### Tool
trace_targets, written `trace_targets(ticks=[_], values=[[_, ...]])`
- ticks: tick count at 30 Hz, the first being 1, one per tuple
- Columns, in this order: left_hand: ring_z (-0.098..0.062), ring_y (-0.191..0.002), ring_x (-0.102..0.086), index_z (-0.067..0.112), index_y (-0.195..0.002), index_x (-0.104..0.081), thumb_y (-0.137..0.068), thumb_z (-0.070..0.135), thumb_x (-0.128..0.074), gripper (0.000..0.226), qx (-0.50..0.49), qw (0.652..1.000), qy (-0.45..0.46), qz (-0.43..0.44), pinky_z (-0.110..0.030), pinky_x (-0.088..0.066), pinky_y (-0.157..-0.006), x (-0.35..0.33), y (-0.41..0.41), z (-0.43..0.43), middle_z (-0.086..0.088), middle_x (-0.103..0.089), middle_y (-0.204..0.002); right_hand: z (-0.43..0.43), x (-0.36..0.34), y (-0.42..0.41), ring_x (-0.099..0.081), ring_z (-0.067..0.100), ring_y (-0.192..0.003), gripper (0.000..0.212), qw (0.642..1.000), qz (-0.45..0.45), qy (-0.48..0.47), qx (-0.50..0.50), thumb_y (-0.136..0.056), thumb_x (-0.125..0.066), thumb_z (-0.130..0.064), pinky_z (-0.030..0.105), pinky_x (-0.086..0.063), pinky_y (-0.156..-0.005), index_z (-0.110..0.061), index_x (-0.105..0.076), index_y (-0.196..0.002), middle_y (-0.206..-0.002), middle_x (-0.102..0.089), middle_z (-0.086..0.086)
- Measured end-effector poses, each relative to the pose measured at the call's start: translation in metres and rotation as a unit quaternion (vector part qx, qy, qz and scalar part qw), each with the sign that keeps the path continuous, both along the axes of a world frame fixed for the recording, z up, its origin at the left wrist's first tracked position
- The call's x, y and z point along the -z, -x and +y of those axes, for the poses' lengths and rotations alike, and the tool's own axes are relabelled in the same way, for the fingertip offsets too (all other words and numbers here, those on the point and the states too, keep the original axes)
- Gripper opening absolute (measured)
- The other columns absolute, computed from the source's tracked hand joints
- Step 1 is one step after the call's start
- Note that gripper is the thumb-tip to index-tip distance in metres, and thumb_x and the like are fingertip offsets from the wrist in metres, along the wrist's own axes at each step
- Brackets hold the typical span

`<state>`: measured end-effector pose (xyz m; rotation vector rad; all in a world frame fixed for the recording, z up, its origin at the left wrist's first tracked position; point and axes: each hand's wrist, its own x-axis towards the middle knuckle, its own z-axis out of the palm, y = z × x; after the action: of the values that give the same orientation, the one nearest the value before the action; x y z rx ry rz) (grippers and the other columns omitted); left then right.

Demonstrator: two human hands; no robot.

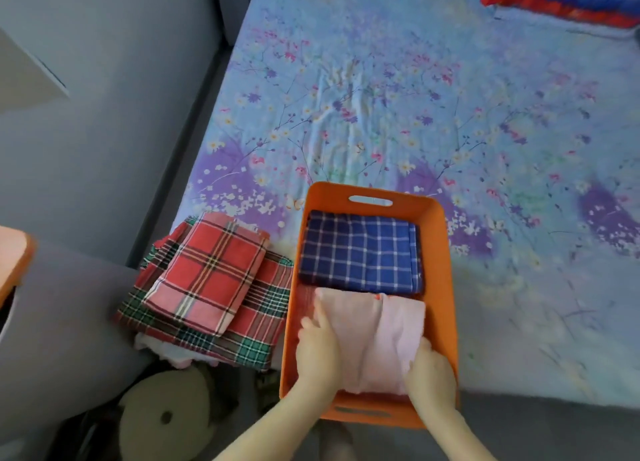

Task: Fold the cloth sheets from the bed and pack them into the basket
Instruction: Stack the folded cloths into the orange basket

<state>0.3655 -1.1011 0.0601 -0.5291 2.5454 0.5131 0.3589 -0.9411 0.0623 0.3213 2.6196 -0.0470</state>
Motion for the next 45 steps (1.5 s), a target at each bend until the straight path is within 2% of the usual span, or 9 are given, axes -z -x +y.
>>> trace_targets(ticks=[6, 12, 17, 20, 23, 28, 36, 41, 45], values=[[-0.039, -0.142, -0.005, 0.012, -0.151, -0.001, -0.093, 0.021, -0.053, 0.078, 0.309, 0.940, 0.137, -0.038, -0.048, -0.017, -0.116, 0.005, 0.016, -0.017, -0.018, 0.003, -0.155, 0.010, 0.014, 0.019, -0.044, 0.040, -0.128, 0.076, 0.984, 0.112, -0.004, -0.138, -0.076, -0.070, -0.006, 0.045, -0.042, -0.101, -0.007, -0.036, -0.144, -0.143, -0.042, 0.021], [-0.033, -0.139, 0.027, 0.022, -0.147, 0.022, -0.086, 0.046, -0.059, 0.104, 0.412, 0.891, 0.106, -0.155, -0.052, 0.012, -0.114, 0.045, 0.031, -0.027, -0.009, 0.032, -0.151, 0.025, 0.052, 0.020, -0.012, 0.034, -0.144, 0.090, 0.963, -0.198, 0.056, -0.174, -0.094, -0.048, -0.022, 0.026, -0.047, -0.089, -0.021, 0.027, -0.144, -0.136, 0.047, 0.013], [-0.035, -0.144, 0.011, 0.019, -0.151, 0.001, -0.090, 0.036, -0.055, 0.085, 0.414, 0.894, 0.079, -0.153, -0.051, 0.002, -0.117, 0.037, 0.036, -0.023, -0.014, 0.014, -0.157, -0.005, 0.054, 0.024, -0.025, 0.036, -0.138, 0.079, 0.932, -0.224, -0.155, -0.241, -0.096, -0.043, -0.017, 0.035, -0.036, -0.105, -0.012, 0.017, -0.148, -0.153, 0.016, 0.026], [-0.024, -0.131, -0.041, 0.019, -0.140, -0.041, -0.095, 0.027, -0.049, 0.046, 0.275, 0.957, -0.088, 0.013, -0.035, -0.036, -0.108, -0.003, 0.039, -0.050, -0.006, -0.040, -0.145, -0.031, 0.022, 0.046, -0.053, 0.024, -0.117, 0.037, 0.933, -0.175, -0.148, -0.279, -0.092, -0.045, -0.006, 0.027, -0.044, -0.081, -0.008, -0.047, -0.129, -0.126, -0.055, 0.013], [-0.009, -0.090, -0.062, 0.019, -0.109, -0.063, -0.094, 0.020, -0.051, 0.019, 0.075, 0.960, -0.139, 0.231, -0.024, -0.051, -0.076, -0.030, 0.024, -0.099, 0.007, -0.065, -0.101, -0.071, -0.023, 0.070, -0.061, 0.019, -0.065, 0.016, 0.964, 0.046, -0.037, -0.258, -0.083, -0.064, -0.008, 0.023, -0.032, -0.049, -0.016, -0.056, -0.073, -0.065, -0.054, -0.002], [-0.019, -0.087, -0.060, 0.011, -0.098, -0.058, -0.093, 0.020, -0.054, 0.012, -0.396, 0.889, -0.090, 0.213, -0.027, -0.044, -0.070, 0.009, 0.004, -0.179, 0.001, -0.061, -0.090, -0.177, -0.064, 0.093, -0.066, 0.026, -0.086, 0.027, 0.922, 0.150, 0.303, -0.187, -0.096, -0.050, -0.017, 0.037, -0.052, -0.069, -0.008, -0.063, -0.118, -0.097, -0.070, 0.007], [-0.041, -0.125, -0.044, 0.008, -0.146, -0.027, -0.080, 0.045, -0.070, 0.086, -0.769, 0.402, -0.496, -0.020, -0.053, -0.041, -0.099, 0.097, -0.018, -0.247, -0.024, -0.039, -0.140, -0.294, 0.049, 0.137, -0.054, 0.022, -0.106, 0.064, 0.912, -0.138, 0.377, 0.080, -0.090, -0.056, -0.027, 0.037, -0.046, -0.097, -0.006, -0.029, -0.144, -0.114, -0.054, 0.009], [-0.031, -0.126, -0.045, 0.011, -0.134, -0.044, -0.077, 0.050, -0.070, 0.074, -0.736, 0.484, -0.474, -0.001, -0.046, -0.037, -0.105, 0.121, -0.017, -0.256, -0.013, -0.049, -0.136, -0.304, 0.112, 0.168, -0.047, 0.028, -0.126, 0.090, 0.867, -0.187, 0.377, 0.265, -0.074, -0.077, -0.037, 0.040, -0.041, -0.102, -0.005, -0.029, -0.144, -0.139, -0.048, 0.011], [-0.028, -0.114, -0.055, 0.011, -0.128, -0.048, -0.060, 0.051, -0.083, 0.086, -0.751, 0.460, -0.471, 0.049, -0.044, -0.044, -0.100, 0.141, -0.014, -0.261, -0.008, -0.058, -0.124, -0.306, 0.168, 0.189, -0.066, 0.025, -0.097, 0.080, 0.810, -0.163, 0.451, 0.337, -0.054, -0.086, -0.023, 0.039, -0.054, -0.085, -0.003, -0.055, -0.126, -0.109, -0.069, 0.011]])
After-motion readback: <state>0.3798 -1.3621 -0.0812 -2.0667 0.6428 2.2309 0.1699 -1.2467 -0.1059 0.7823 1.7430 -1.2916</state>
